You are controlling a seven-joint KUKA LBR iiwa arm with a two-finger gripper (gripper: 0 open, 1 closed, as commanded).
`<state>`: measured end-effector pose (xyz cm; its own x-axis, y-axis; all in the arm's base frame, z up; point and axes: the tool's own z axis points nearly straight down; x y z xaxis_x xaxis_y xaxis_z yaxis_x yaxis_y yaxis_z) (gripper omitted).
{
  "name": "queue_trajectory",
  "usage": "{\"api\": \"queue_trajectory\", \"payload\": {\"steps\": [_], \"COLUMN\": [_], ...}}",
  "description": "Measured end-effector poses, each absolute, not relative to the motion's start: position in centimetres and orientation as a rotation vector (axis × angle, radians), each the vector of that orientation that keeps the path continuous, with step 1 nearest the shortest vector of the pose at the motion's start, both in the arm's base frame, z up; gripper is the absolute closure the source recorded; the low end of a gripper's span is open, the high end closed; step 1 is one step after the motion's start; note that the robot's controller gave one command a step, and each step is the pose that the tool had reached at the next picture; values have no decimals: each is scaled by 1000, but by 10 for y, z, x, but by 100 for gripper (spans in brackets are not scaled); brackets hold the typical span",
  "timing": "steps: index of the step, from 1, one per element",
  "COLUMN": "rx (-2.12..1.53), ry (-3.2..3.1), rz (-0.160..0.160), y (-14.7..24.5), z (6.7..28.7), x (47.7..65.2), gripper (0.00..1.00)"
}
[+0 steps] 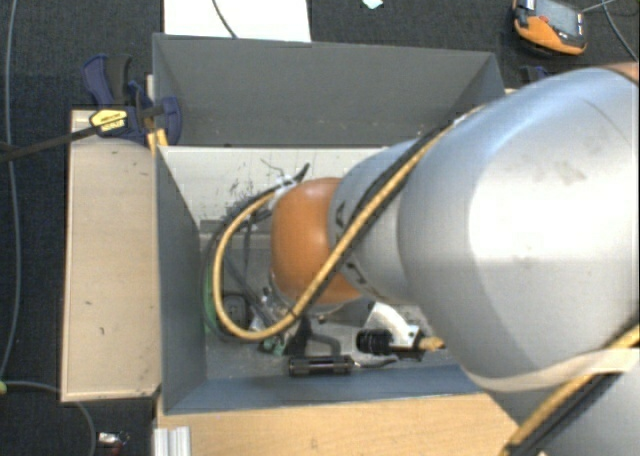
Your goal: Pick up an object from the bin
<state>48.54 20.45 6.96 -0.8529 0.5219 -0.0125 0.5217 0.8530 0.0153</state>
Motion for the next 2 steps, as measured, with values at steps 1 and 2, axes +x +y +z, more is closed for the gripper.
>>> {"api": "queue_trajectory", "payload": {"steps": [1, 2], "rx": [848, 849], "ry": [3010, 3009], "rz": [16, 16], "y": [204, 204], "z": [80, 94], "x": [485, 485], "gripper": [100, 100]}}
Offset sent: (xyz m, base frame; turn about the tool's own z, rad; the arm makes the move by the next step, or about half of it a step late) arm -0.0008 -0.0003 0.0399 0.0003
